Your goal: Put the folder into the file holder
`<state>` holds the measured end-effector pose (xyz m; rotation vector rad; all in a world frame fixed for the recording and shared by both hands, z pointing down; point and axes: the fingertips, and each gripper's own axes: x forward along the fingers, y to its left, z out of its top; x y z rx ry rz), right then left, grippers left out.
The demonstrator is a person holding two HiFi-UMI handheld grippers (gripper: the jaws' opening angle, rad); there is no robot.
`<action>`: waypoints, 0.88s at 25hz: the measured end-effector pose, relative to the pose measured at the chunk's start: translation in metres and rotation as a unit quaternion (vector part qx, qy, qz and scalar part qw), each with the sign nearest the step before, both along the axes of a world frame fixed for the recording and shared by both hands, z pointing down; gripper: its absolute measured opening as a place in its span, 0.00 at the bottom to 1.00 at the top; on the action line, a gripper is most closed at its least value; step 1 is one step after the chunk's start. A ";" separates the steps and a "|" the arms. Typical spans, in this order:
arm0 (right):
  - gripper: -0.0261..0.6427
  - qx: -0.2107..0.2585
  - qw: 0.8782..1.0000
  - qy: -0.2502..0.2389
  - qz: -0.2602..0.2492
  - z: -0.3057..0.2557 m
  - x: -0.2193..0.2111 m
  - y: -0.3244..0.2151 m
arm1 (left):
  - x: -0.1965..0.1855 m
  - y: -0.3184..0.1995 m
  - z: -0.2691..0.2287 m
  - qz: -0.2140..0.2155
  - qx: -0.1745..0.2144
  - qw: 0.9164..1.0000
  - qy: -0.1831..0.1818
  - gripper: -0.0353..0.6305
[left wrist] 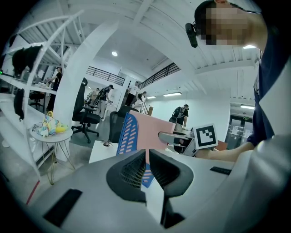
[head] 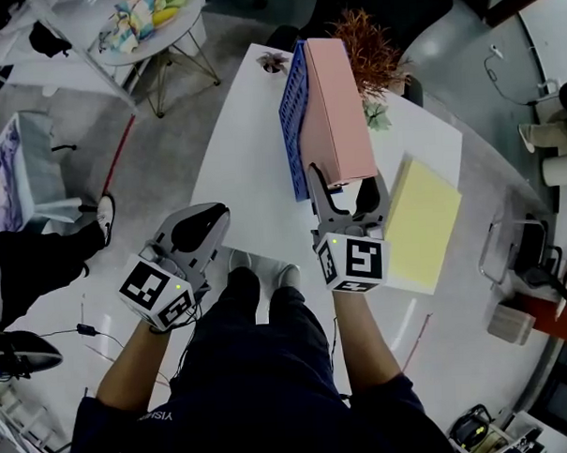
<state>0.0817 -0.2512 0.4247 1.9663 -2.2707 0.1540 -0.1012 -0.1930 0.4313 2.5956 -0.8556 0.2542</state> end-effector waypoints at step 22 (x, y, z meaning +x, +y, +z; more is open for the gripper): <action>0.59 -0.016 0.998 -0.032 -0.044 -0.012 0.036 0.071 | 0.035 0.036 -0.026 -0.015 0.033 0.999 -0.002 0.13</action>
